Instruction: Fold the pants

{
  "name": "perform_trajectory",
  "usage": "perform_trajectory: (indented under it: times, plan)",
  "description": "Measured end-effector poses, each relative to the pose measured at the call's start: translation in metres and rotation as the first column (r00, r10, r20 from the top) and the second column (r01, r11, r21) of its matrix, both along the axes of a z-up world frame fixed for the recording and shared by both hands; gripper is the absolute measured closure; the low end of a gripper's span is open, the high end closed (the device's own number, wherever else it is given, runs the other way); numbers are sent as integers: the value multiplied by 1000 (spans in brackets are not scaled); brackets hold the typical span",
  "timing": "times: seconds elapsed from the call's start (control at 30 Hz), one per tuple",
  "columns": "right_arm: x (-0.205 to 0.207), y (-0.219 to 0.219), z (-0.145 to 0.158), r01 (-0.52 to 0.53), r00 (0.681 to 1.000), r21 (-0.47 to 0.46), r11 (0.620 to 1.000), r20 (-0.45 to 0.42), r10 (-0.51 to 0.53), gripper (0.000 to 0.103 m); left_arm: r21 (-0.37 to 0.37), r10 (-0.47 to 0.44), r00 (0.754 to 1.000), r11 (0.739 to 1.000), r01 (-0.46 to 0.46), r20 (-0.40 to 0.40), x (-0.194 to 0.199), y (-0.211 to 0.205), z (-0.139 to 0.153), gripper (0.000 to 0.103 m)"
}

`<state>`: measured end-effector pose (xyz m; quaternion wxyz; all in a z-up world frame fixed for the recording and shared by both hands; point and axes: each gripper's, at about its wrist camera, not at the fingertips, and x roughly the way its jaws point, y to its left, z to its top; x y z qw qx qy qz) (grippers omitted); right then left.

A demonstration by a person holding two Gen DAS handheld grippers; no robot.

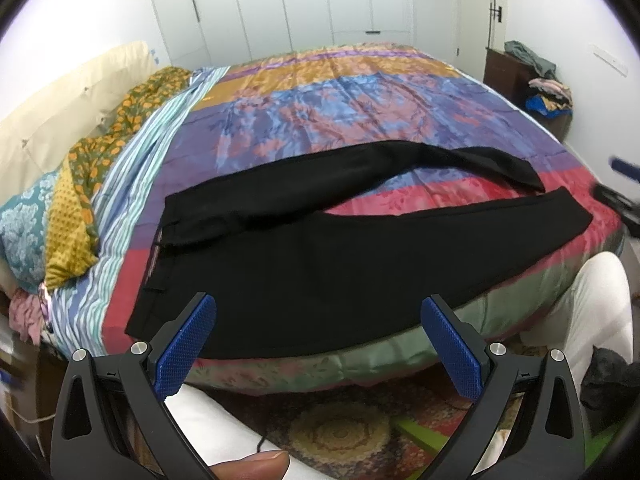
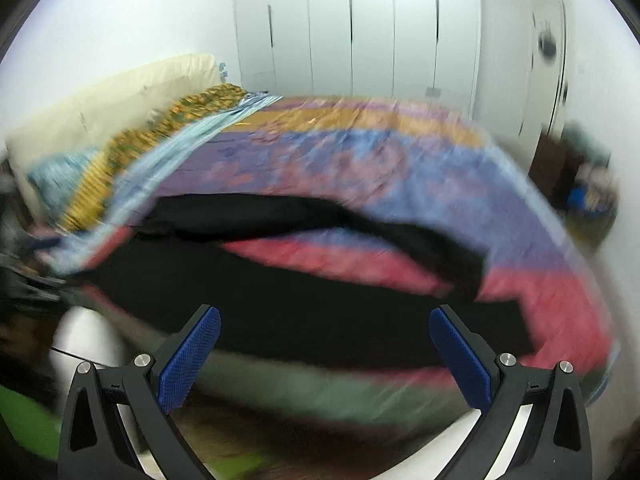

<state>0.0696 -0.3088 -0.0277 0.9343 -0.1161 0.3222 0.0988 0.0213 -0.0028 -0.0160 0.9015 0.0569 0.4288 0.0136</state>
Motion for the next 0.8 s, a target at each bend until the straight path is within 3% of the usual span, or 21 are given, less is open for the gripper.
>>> perform_trajectory:
  times: [0.07, 0.13, 0.2, 0.23, 0.3, 0.37, 0.4, 0.43, 0.47, 0.5, 0.53, 0.6, 0.67, 0.7, 0.8]
  plan:
    - [53, -24, -35, 19, 1000, -134, 991, 11, -17, 0, -8, 17, 1000, 1000, -17, -14, 3, 3, -3, 1]
    - [103, -43, -72, -20, 997, -167, 986, -83, 6, 8, -4, 37, 999, 999, -37, -21, 4, 5, -4, 1]
    - [156, -55, -114, -68, 977, -162, 984, -210, 33, 29, 5, 61, 998, 998, -61, -29, 5, 9, -4, 1]
    - [172, -57, -128, -75, 970, -169, 983, -242, 33, 33, 10, 76, 996, 997, -76, -35, 5, 11, -5, 1]
    - [208, -57, -157, -74, 958, -218, 973, -286, 9, 33, 19, 101, 993, 995, -100, -56, 7, 16, -9, 1]
    - [232, -53, -173, -72, 961, -283, 956, -277, -9, 33, 26, 121, 989, 993, -119, -83, 12, 19, -15, 1]
    - [247, -53, -180, -61, 960, -318, 946, -278, -32, 39, 28, 126, 987, 992, -124, -95, 15, 20, -19, 1]
    - [253, -55, -182, -53, 958, -328, 943, -284, -45, 62, 30, 130, 986, 991, -128, -109, 18, 20, -23, 1]
    - [259, -60, -182, -53, 953, -318, 946, -298, -47, 74, 33, 131, 985, 991, -128, -116, 21, 20, -26, 1]
    - [262, -60, -173, -57, 952, -308, 950, -302, -41, 91, 37, 131, 984, 991, -127, -123, 24, 19, -29, 1]
    - [261, -59, -161, -62, 955, -308, 949, -295, -34, 95, 38, 127, 983, 992, -124, -130, 27, 18, -32, 1]
    - [255, -57, -125, -99, 950, -257, 961, -312, 14, 96, 31, 112, 982, 994, -109, -149, 34, 15, -39, 1]
    - [255, -59, -80, -139, 924, -147, 979, -374, 75, 97, 19, 89, 981, 996, -87, -174, 43, 11, -47, 1]
    - [260, -62, -52, -151, 909, -84, 985, -403, 105, 97, 14, 70, 980, 998, -69, -188, 48, 6, -51, 1]
    - [304, -74, -1, -125, 911, -43, 991, -400, 97, 97, 17, 32, 982, 999, -30, -187, 58, -7, -54, 1]
